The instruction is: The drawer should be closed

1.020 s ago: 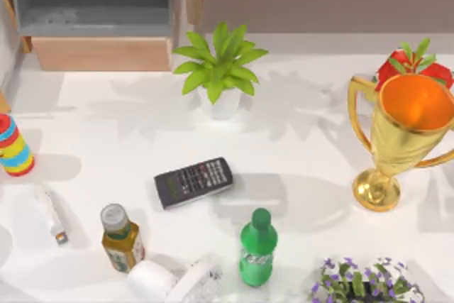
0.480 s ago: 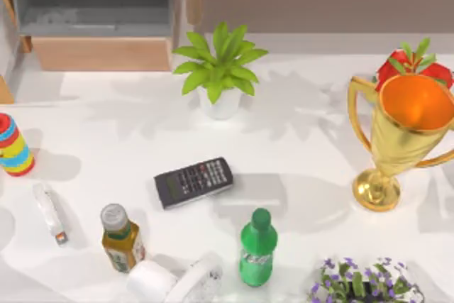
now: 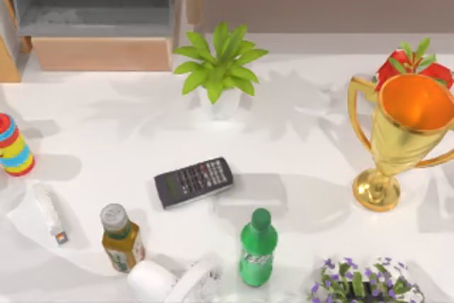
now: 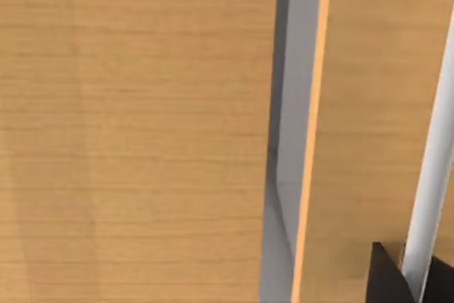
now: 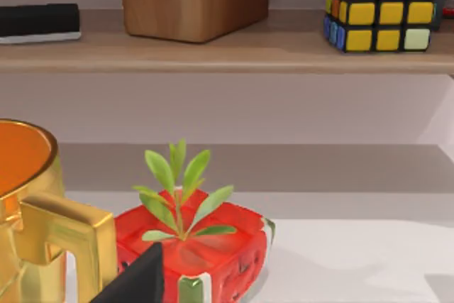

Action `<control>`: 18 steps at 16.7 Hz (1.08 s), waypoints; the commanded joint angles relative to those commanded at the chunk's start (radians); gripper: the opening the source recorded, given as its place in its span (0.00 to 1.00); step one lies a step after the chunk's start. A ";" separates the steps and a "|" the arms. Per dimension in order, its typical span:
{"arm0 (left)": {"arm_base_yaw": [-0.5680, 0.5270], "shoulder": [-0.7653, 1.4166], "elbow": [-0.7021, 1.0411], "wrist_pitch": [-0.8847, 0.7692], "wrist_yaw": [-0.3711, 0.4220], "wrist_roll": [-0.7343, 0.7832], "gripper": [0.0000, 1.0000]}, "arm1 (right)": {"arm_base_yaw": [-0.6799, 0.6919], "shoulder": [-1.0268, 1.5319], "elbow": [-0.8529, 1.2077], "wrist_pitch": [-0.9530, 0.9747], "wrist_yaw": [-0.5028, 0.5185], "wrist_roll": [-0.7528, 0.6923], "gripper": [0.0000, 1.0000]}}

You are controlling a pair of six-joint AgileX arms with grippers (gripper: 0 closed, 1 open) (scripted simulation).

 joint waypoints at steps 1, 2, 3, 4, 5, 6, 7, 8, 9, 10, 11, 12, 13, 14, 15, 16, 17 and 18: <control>0.000 0.000 0.000 0.000 0.000 0.000 0.00 | 0.000 0.000 0.000 0.000 0.000 0.000 1.00; 0.007 -0.002 -0.005 -0.001 0.002 0.000 0.00 | 0.000 0.000 0.000 0.000 0.000 0.000 1.00; 0.006 0.001 -0.001 -0.003 0.001 0.000 0.00 | 0.000 0.000 0.000 0.000 0.000 0.000 1.00; 0.002 0.012 0.012 -0.011 -0.002 0.001 0.00 | 0.000 0.000 0.000 0.000 0.000 0.000 1.00; -0.004 0.027 0.036 -0.025 -0.008 0.000 0.00 | 0.000 0.000 0.000 0.000 0.000 0.000 1.00; -0.013 0.043 0.070 -0.043 -0.015 0.000 0.00 | 0.000 0.000 0.000 0.000 0.000 0.000 1.00; -0.022 0.060 0.115 -0.062 -0.024 -0.001 0.00 | 0.000 0.000 0.000 0.000 0.000 0.000 1.00; -0.032 0.077 0.164 -0.082 -0.034 -0.001 0.00 | 0.000 0.000 0.000 0.000 0.000 0.000 1.00; -0.042 0.094 0.207 -0.102 -0.044 -0.001 0.00 | 0.000 0.000 0.000 0.000 0.000 0.000 1.00; -0.050 0.109 0.241 -0.121 -0.053 -0.001 0.00 | 0.000 0.000 0.000 0.000 0.000 0.000 1.00; -0.057 0.121 0.263 -0.138 -0.060 -0.002 0.00 | 0.000 0.000 0.000 0.000 0.000 0.000 1.00; -0.061 0.127 0.275 -0.148 -0.064 -0.004 0.00 | 0.000 0.000 0.000 0.000 0.000 0.000 1.00; -0.062 0.128 0.277 -0.150 -0.065 -0.005 0.00 | 0.000 0.000 0.000 0.000 0.000 0.000 1.00; -0.062 0.128 0.277 -0.150 -0.065 -0.005 0.00 | 0.000 0.000 0.000 0.000 0.000 0.000 1.00; -0.062 0.128 0.277 -0.150 -0.065 -0.005 0.00 | 0.000 0.000 0.000 0.000 0.000 0.000 1.00; -0.062 0.128 0.277 -0.150 -0.065 -0.005 0.00 | 0.000 0.000 0.000 0.000 0.000 0.000 1.00; -0.062 0.128 0.277 -0.150 -0.065 -0.005 0.08 | 0.000 0.000 0.000 0.000 0.000 0.000 1.00; -0.062 0.128 0.277 -0.150 -0.065 -0.005 0.15 | 0.000 0.000 0.000 0.000 0.000 0.000 1.00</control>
